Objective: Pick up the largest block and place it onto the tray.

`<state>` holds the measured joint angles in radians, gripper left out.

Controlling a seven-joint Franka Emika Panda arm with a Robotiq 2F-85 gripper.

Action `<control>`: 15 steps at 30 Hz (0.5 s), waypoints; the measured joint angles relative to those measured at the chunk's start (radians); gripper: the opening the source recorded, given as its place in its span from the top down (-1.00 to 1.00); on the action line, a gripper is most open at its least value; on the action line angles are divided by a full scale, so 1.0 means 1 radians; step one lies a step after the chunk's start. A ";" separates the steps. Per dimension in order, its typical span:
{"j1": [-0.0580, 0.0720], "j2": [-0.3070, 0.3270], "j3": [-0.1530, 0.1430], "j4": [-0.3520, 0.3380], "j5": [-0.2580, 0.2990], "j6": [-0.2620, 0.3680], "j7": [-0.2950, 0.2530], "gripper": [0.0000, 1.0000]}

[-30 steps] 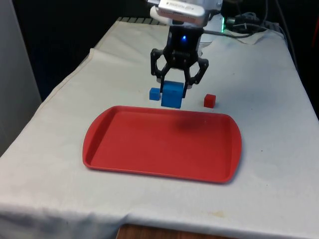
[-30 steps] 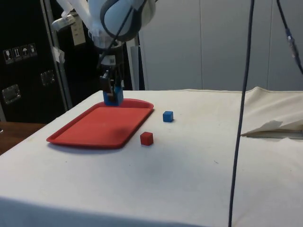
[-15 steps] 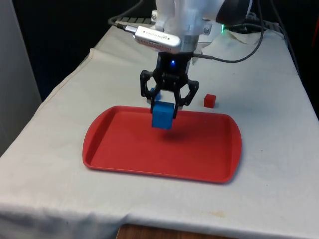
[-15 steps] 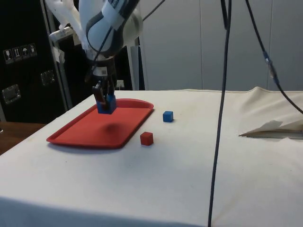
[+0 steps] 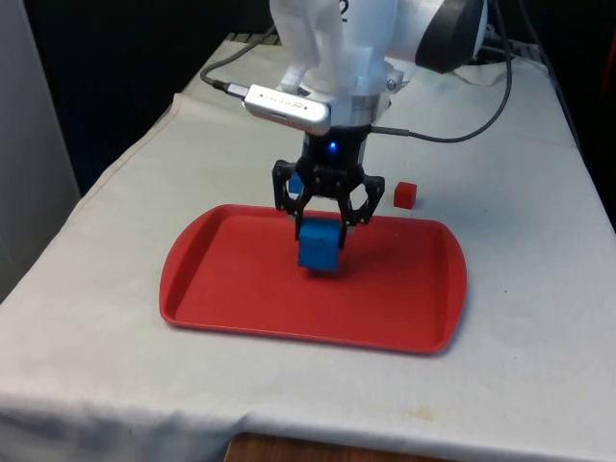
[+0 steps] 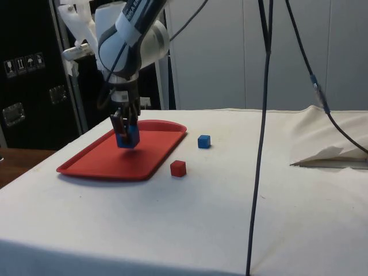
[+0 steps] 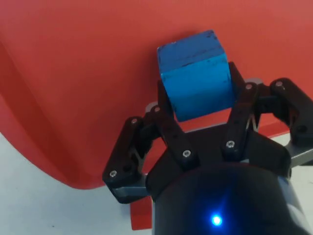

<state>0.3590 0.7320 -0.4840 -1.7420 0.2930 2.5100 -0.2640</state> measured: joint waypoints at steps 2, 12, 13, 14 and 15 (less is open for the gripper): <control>0.000 0.003 0.001 0.000 0.005 0.000 -0.003 0.95; 0.005 0.013 0.005 0.001 0.015 0.003 -0.006 0.22; 0.006 0.013 0.005 0.001 0.015 0.003 -0.005 0.03; 0.006 0.013 0.004 0.001 0.015 0.003 -0.005 -0.16; 0.007 0.013 0.004 0.001 0.015 0.003 -0.005 -0.37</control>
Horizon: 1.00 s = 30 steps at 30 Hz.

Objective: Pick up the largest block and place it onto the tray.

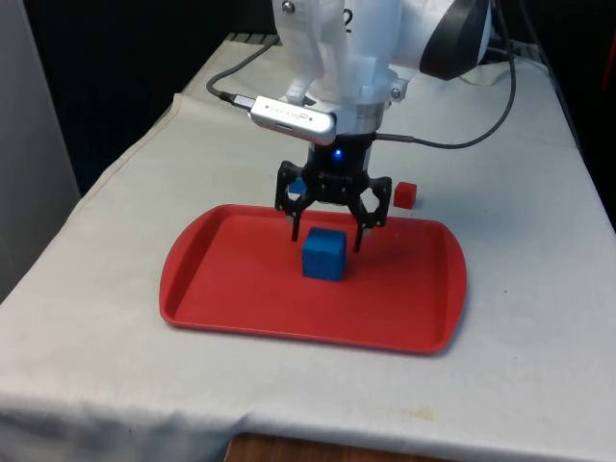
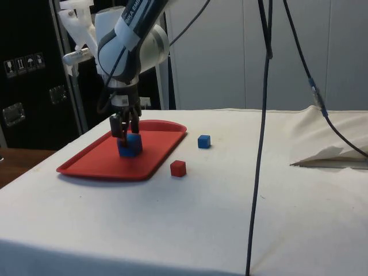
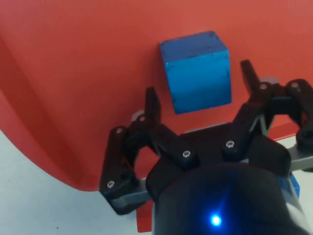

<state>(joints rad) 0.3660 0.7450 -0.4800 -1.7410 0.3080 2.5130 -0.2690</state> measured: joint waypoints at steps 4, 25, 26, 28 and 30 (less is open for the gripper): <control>0.002 0.000 -0.001 0.000 0.000 0.000 0.001 -1.00; 0.019 -0.062 -0.032 0.008 -0.001 -0.059 0.008 -1.00; 0.020 -0.067 -0.033 0.008 -0.001 -0.061 0.009 -1.00; 0.024 -0.083 -0.040 0.009 -0.002 -0.072 0.011 -1.00; 0.026 -0.095 -0.045 0.010 -0.003 -0.082 0.012 -1.00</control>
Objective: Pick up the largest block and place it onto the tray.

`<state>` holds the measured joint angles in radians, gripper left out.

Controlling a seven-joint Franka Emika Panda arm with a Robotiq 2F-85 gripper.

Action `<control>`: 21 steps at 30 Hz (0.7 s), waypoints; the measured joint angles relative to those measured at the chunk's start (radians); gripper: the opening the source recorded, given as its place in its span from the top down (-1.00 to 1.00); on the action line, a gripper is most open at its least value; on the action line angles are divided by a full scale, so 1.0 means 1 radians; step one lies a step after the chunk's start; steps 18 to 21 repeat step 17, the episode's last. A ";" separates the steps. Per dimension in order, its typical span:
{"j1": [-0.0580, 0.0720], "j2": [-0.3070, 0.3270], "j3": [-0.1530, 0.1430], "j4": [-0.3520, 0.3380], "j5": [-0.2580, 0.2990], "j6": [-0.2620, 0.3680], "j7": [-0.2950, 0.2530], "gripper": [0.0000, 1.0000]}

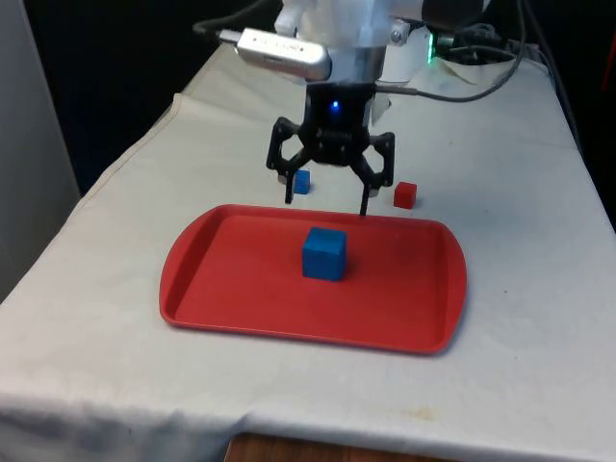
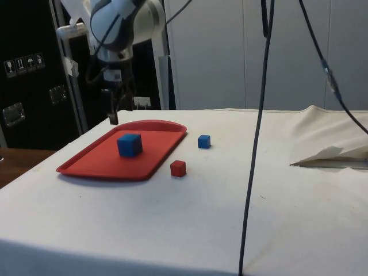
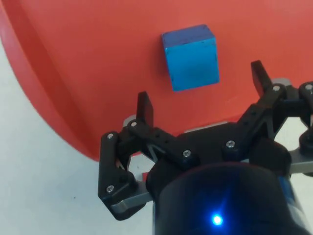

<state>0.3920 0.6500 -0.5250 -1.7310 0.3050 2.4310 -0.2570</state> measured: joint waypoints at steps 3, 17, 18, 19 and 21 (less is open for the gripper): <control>0.003 -0.013 -0.004 0.001 -0.001 -0.012 0.002 -1.00; 0.012 -0.070 -0.023 0.013 -0.016 -0.062 0.016 -1.00; 0.012 -0.070 -0.023 0.013 -0.016 -0.062 0.016 -1.00; 0.012 -0.070 -0.023 0.013 -0.016 -0.062 0.016 -1.00; 0.012 -0.070 -0.023 0.013 -0.016 -0.062 0.016 -1.00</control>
